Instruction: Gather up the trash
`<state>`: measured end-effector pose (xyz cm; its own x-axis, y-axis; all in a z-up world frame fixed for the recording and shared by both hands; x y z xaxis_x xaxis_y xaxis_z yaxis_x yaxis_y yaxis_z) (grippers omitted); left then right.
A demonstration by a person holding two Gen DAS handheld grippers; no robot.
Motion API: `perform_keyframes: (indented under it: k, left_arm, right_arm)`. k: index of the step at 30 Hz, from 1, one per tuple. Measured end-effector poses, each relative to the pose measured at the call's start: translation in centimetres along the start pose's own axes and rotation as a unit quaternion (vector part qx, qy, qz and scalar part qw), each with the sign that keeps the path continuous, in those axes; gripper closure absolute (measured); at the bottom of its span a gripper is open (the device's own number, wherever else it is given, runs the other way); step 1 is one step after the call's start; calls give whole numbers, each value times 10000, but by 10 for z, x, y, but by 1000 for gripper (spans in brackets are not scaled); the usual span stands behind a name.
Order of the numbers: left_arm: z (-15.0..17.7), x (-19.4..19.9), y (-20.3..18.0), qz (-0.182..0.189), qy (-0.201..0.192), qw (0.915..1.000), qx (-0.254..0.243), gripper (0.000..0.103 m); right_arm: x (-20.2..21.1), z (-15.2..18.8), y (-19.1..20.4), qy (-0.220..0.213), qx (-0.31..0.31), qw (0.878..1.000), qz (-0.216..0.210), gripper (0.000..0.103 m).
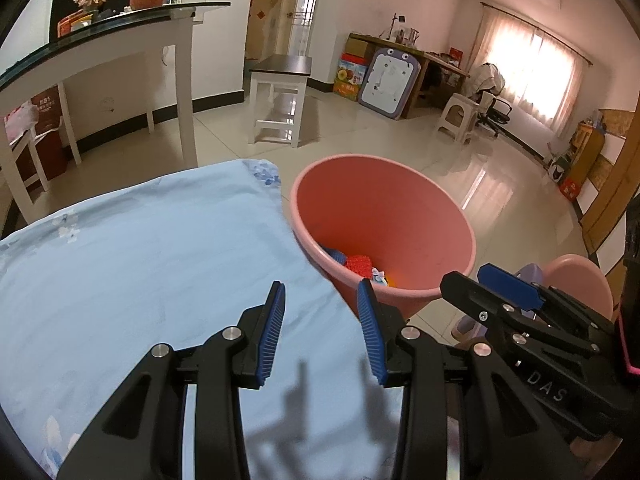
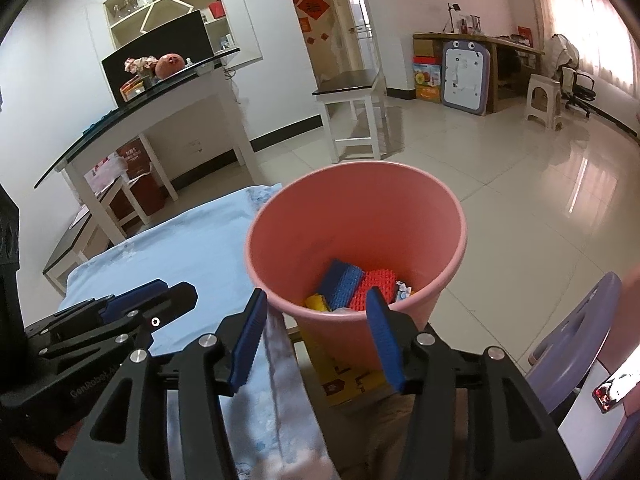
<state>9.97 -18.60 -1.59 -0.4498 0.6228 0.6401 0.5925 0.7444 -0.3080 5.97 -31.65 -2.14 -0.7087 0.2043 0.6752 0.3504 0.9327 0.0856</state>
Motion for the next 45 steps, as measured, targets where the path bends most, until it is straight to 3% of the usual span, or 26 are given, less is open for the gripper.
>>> perform_keyframes:
  k: [35,45]
  left_arm:
    - [18,53,6,-350,-448,9984,80,65]
    - [21,64,2,-613,-620,9962,-66,65]
  right_arm:
    - [34,17,30,-220,344,9991,-120,50]
    - [50,24,35,-574,434,9974,3,50]
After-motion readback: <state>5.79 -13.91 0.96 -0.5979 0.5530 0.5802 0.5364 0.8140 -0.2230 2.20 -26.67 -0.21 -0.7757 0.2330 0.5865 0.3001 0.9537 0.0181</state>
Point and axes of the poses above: each gripper's, at about its wrist camera, not at the fingertips, and x roughly against the way its jaws point, y to its left, z to its underside, the point moved 2 cm from there along -x, roughly the way its jaws point, and after that the axes turned 13 degrees about z, right-handed, at the moved point
